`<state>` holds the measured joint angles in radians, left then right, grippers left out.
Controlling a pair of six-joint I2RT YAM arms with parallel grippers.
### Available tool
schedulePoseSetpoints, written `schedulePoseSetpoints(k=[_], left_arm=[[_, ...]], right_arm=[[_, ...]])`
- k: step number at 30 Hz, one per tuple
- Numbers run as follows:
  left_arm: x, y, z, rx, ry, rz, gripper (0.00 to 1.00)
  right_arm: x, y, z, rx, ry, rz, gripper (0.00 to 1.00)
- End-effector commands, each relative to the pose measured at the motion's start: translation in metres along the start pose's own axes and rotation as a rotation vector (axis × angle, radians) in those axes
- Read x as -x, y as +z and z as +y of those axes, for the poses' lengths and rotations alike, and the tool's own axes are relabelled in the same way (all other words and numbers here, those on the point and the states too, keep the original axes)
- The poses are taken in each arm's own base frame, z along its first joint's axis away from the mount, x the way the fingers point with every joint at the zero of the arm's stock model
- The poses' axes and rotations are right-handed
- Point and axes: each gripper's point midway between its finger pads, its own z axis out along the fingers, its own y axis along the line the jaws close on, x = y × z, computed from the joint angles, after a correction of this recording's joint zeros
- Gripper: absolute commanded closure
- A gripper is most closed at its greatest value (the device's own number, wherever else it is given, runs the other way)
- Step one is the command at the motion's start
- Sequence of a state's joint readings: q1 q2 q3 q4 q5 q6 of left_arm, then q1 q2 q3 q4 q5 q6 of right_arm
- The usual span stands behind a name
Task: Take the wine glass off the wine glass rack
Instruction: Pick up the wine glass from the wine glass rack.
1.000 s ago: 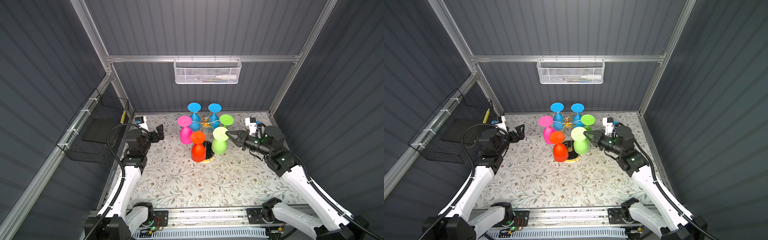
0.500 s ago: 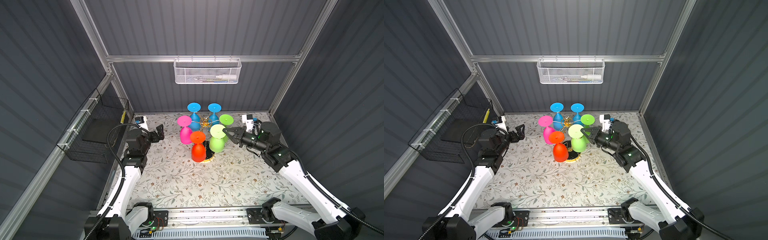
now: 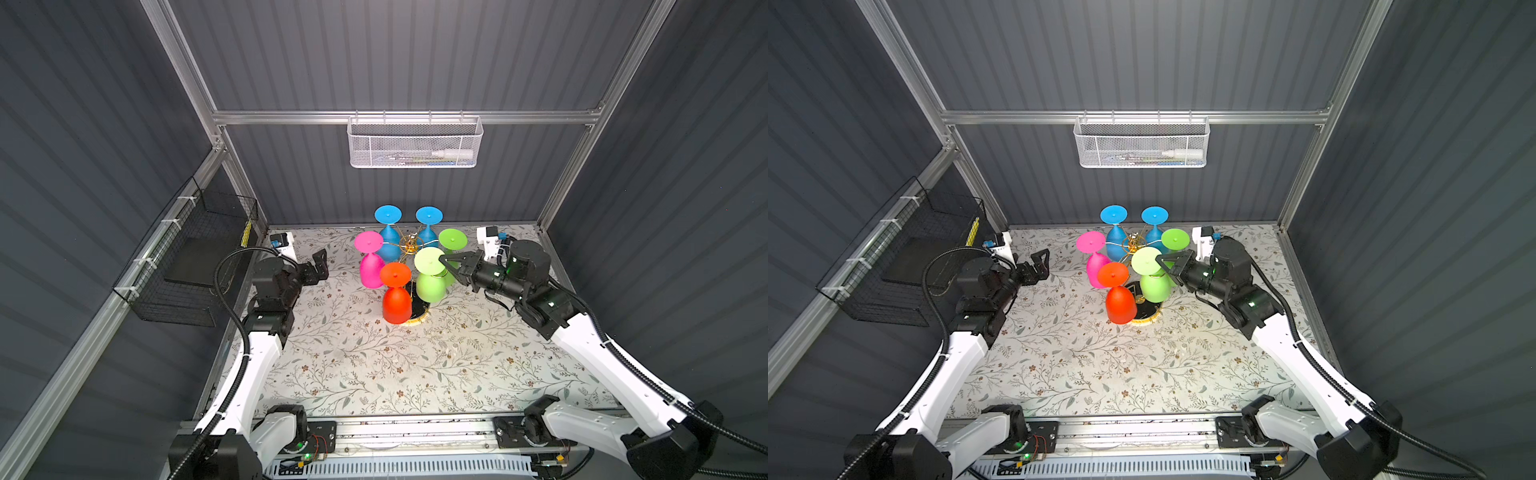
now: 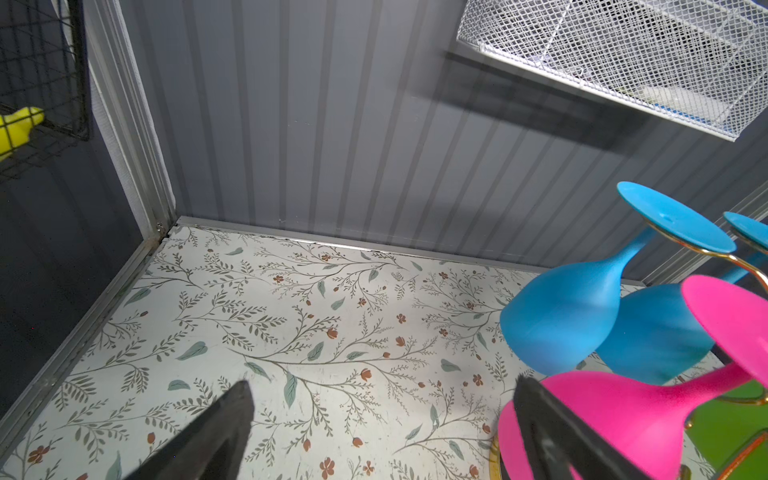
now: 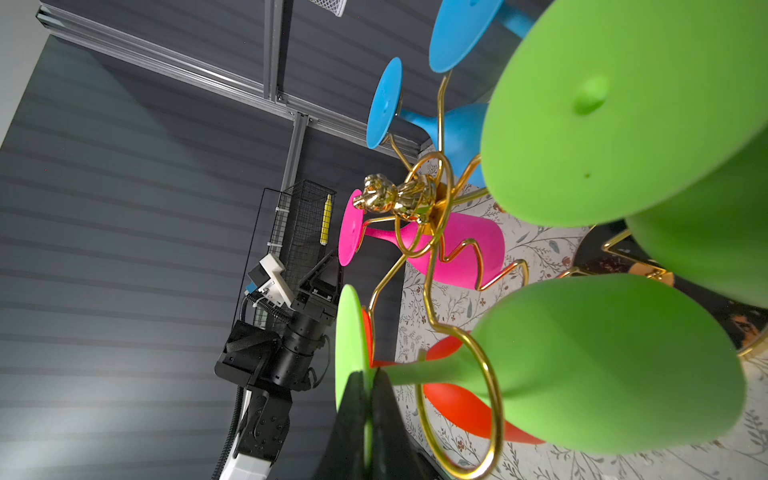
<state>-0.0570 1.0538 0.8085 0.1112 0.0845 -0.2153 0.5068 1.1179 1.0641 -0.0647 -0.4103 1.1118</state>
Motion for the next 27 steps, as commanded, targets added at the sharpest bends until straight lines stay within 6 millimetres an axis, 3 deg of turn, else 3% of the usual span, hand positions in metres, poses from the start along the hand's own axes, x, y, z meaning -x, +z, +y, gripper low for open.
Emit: schedulePoseSetpoints(k=[1, 27], left_arm=[[0.016, -0.005, -0.006, -0.024, -0.003, -0.03, 0.01], [0.018, -0.007, -0.008, -0.032, -0.005, -0.034, 0.01]], right_arm=[[0.007, 0.004, 0.014, 0.016, -0.047, -0.019, 1.0], [0.022, 0.01, 0.01, -0.024, -0.056, -0.11, 1.0]])
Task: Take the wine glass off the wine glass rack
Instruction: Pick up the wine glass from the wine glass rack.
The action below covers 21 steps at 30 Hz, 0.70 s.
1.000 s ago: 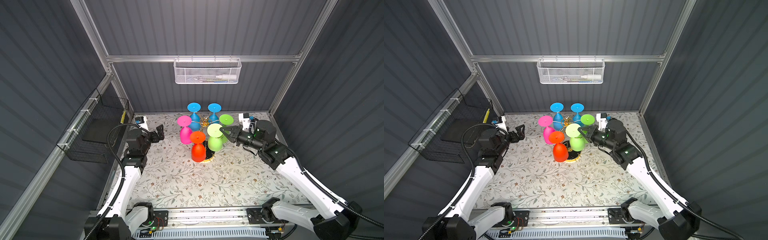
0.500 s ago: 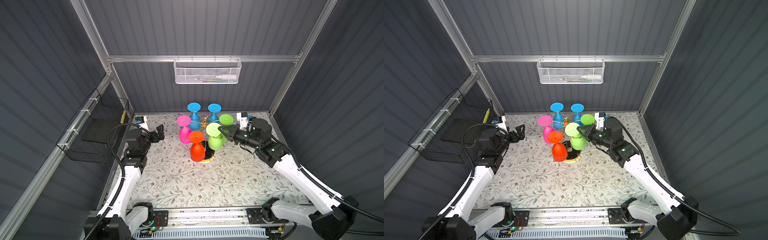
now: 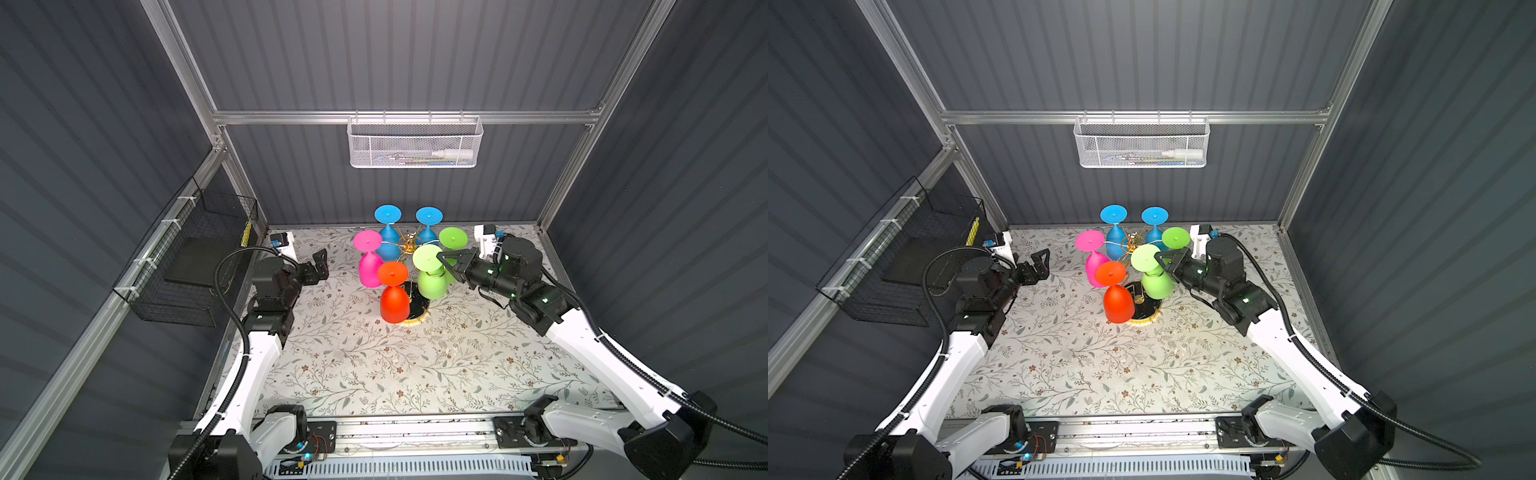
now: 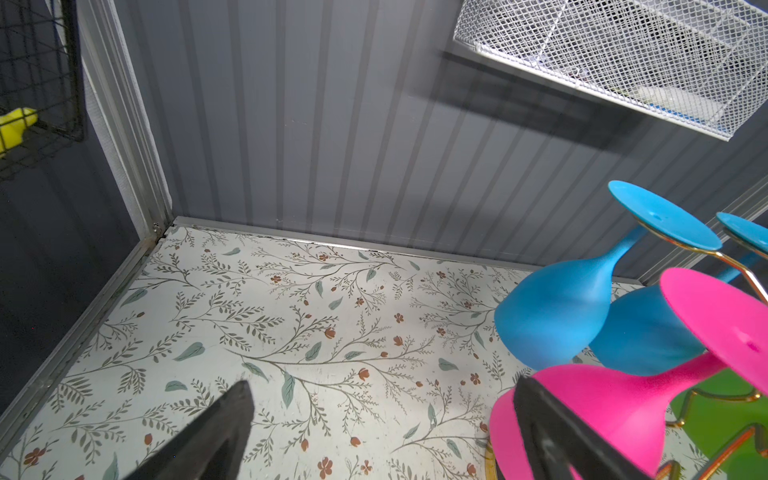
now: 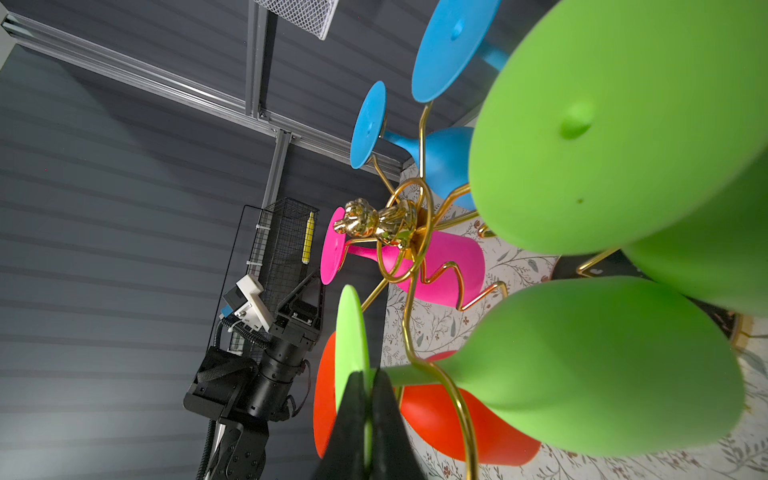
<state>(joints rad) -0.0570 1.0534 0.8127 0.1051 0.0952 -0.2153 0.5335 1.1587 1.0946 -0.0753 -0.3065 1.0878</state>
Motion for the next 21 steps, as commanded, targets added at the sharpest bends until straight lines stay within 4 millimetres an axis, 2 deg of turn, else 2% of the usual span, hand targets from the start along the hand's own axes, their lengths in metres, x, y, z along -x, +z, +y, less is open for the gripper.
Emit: schedulePoseSetpoints(k=[1, 11, 21], left_arm=[[0.017, -0.006, -0.006, -0.022, -0.004, -0.037, 0.0], [0.018, -0.007, -0.007, -0.027, -0.004, -0.039, 0.01], [0.018, -0.008, -0.007, -0.028, -0.004, -0.04, 0.0]], right_arm=[[0.013, 0.0, 0.016, 0.029, -0.032, -0.056, 1.0], [0.012, 0.002, 0.024, 0.016, -0.072, -0.071, 1.0], [-0.001, 0.0, 0.027, 0.009, -0.095, -0.033, 1.0]])
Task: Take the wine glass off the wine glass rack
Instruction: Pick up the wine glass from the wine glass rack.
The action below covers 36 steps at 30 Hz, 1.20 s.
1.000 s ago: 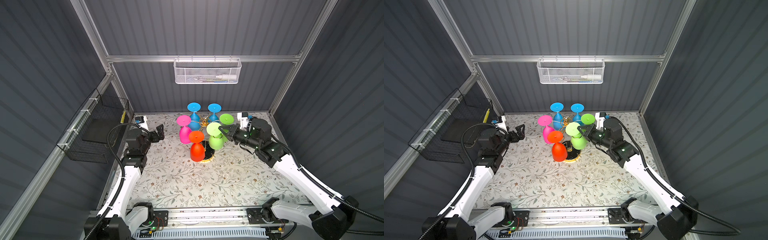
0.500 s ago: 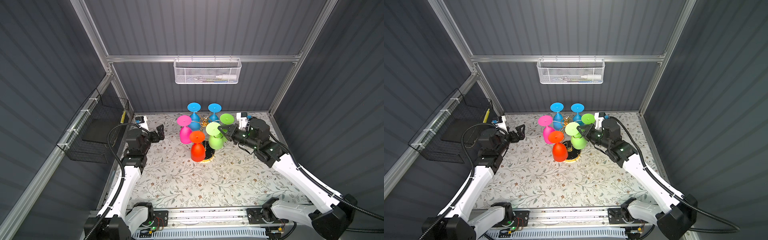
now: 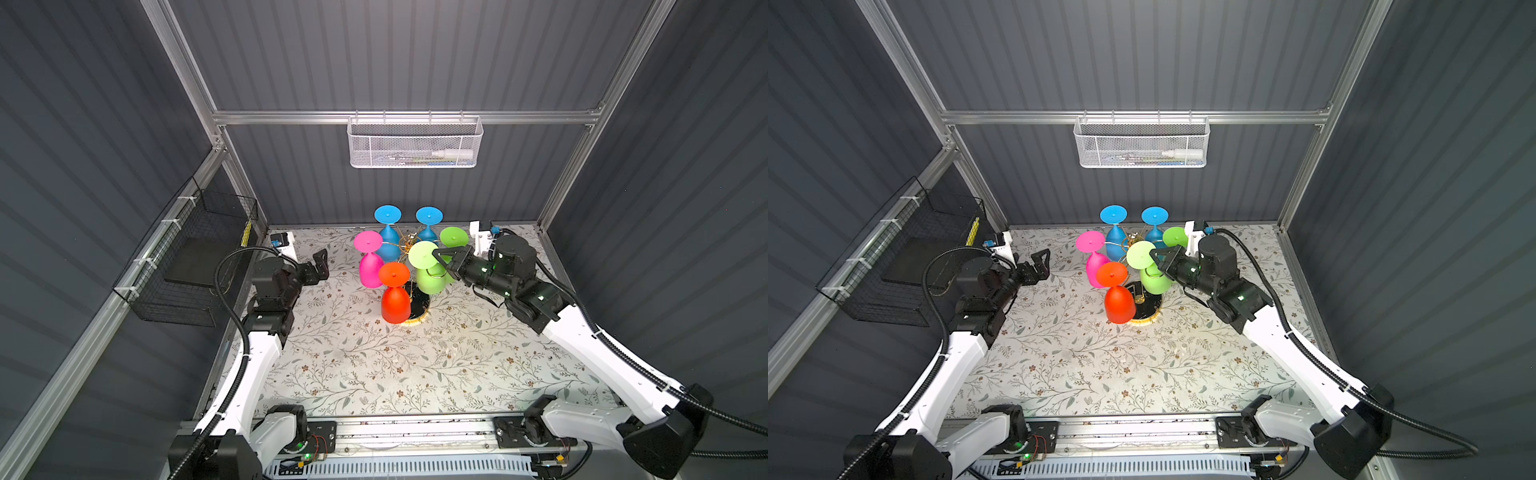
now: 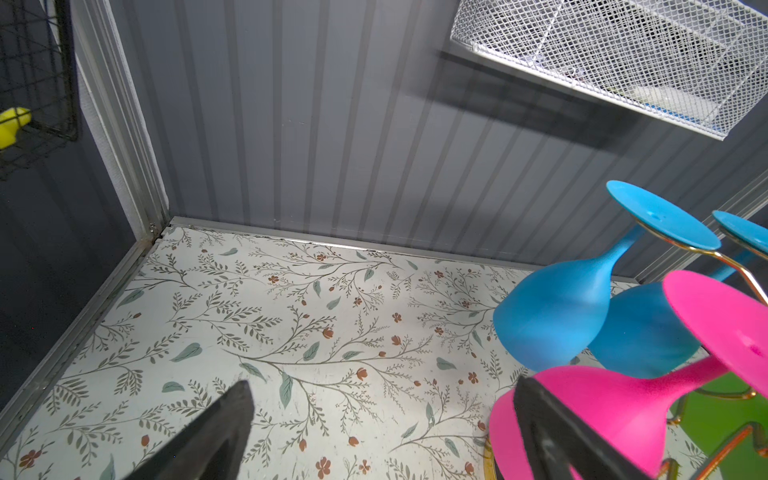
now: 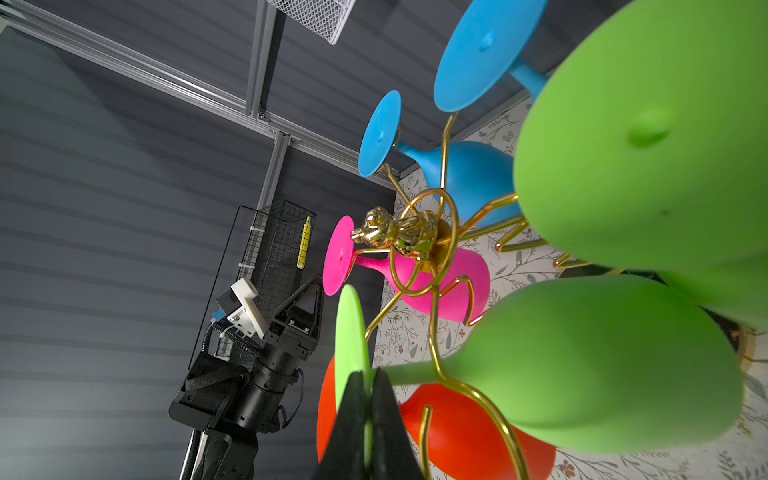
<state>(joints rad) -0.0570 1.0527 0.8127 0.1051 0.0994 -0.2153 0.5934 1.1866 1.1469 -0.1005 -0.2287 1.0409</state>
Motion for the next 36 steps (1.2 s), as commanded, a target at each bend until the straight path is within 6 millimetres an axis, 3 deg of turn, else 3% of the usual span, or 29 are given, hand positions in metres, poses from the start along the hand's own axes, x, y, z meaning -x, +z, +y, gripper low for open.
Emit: schedulePoseSetpoints(k=[1, 15, 16, 27, 32, 36], left_arm=[[0.019, -0.008, -0.007, -0.025, -0.004, -0.042, 0.01], [0.018, -0.007, -0.007, -0.027, -0.008, -0.038, 0.0], [0.017, -0.007, -0.007, -0.027, -0.008, -0.037, 0.01], [0.018, -0.007, -0.006, -0.023, -0.012, -0.04, 0.01], [0.022, -0.009, -0.005, -0.016, -0.015, -0.053, 0.01], [0.035, -0.019, -0.007, -0.002, 0.018, -0.078, 0.0]], right_arm=[[0.002, -0.008, 0.014, 0.021, -0.039, -0.011, 1.0], [-0.028, -0.015, 0.003, -0.017, -0.087, 0.066, 1.0], [-0.027, -0.026, 0.009, 0.003, -0.096, 0.058, 1.0], [-0.049, -0.049, -0.012, -0.014, -0.098, 0.091, 1.0], [-0.049, -0.063, -0.027, -0.054, -0.085, 0.055, 1.0], [-0.042, -0.087, -0.04, -0.108, -0.098, -0.015, 1.0]])
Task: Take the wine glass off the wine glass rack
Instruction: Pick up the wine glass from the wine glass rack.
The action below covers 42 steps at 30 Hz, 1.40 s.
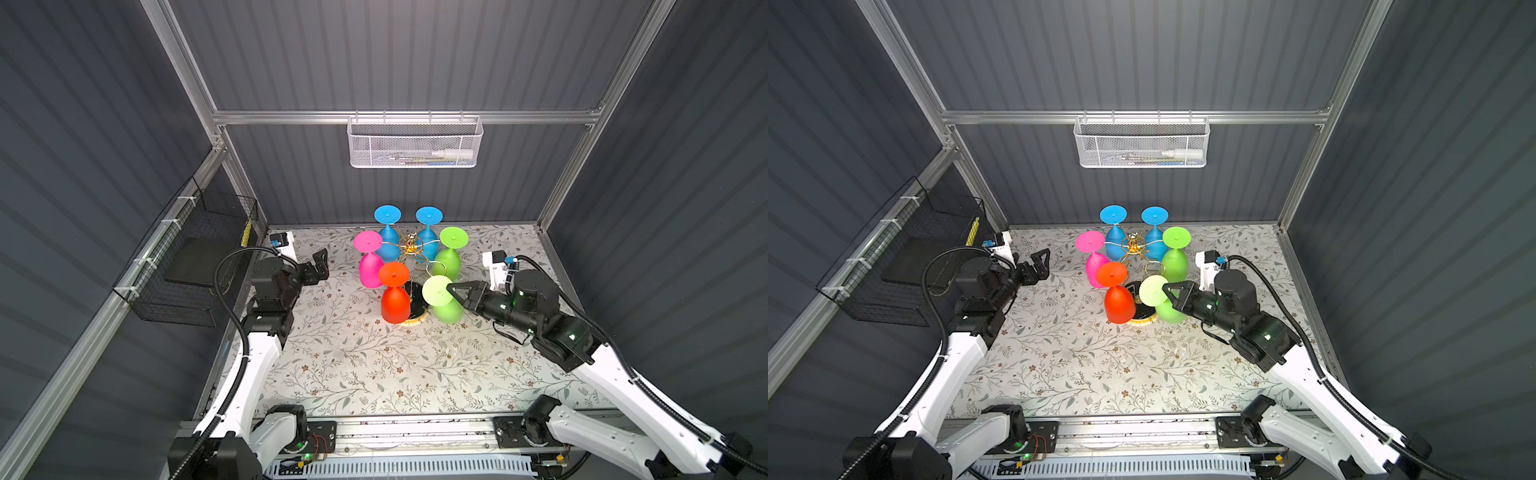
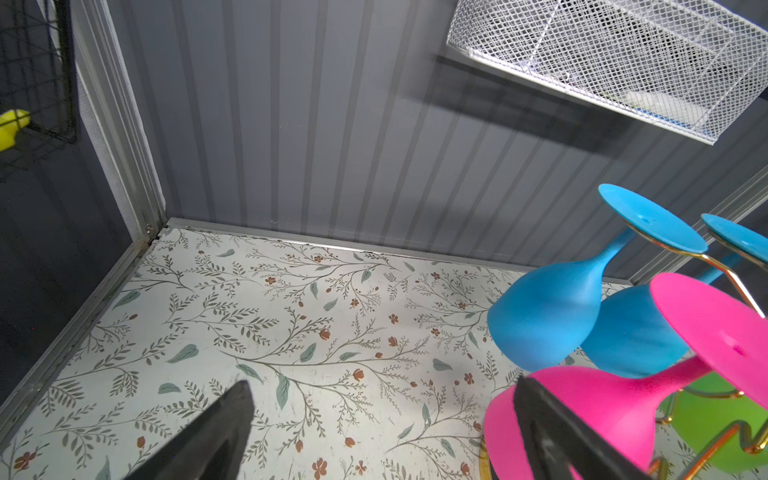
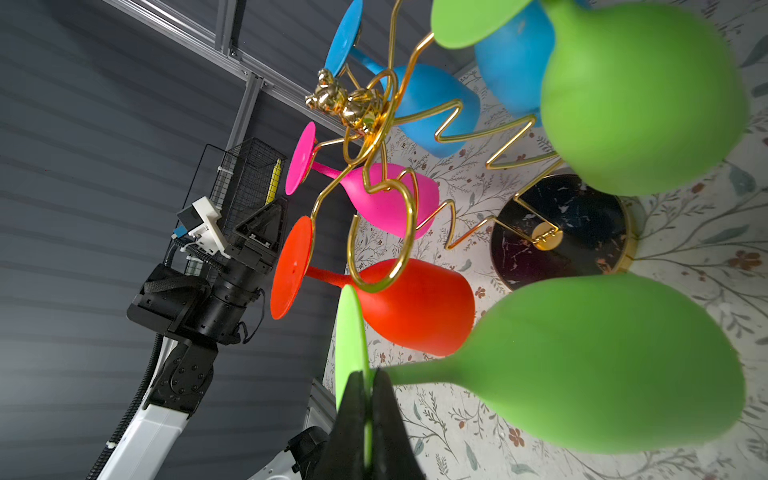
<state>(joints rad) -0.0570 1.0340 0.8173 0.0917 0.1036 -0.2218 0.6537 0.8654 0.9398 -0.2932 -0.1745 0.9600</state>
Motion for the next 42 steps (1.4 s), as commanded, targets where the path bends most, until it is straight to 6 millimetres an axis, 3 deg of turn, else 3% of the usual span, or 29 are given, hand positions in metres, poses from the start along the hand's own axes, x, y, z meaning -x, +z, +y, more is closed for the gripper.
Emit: schedulePoseSetpoints(k=[1, 4, 7, 12, 18, 30, 36, 42], left_arm=[[0.035, -0.017, -0.006, 0.004, 0.021, -0.077, 0.0], [0.052, -0.027, -0.028, -0.095, 0.014, -0.086, 0.02], [0.071, -0.037, -0.057, -0.233, 0.004, -0.065, 0.07], [0.098, -0.062, -0.114, -0.538, -0.003, -0.039, 0.14], [0.112, -0.072, -0.156, -0.769, -0.039, -0.019, 0.18], [0.107, -0.083, -0.265, -1.172, -0.001, 0.08, 0.24], [0.108, -0.094, -0.312, -1.315, 0.035, 0.099, 0.25], [0.098, -0.1, -0.34, -1.405, 0.05, 0.129, 0.26]], right_arm=[[0.009, -0.022, -0.013, -0.063, -0.02, -0.08, 1.0], [0.021, -0.045, -0.024, -0.125, -0.043, -0.147, 1.0], [0.04, -0.066, -0.021, -0.144, -0.08, -0.23, 1.0], [0.066, -0.089, -0.003, -0.189, -0.224, -0.304, 1.0], [0.094, -0.101, 0.039, -0.159, -0.421, -0.355, 1.0], [0.103, -0.089, 0.13, 0.138, -0.646, -0.302, 1.0], [0.1, -0.073, 0.152, 0.25, -0.671, -0.252, 1.0], [0.096, -0.062, 0.165, 0.324, -0.677, -0.208, 1.0]])
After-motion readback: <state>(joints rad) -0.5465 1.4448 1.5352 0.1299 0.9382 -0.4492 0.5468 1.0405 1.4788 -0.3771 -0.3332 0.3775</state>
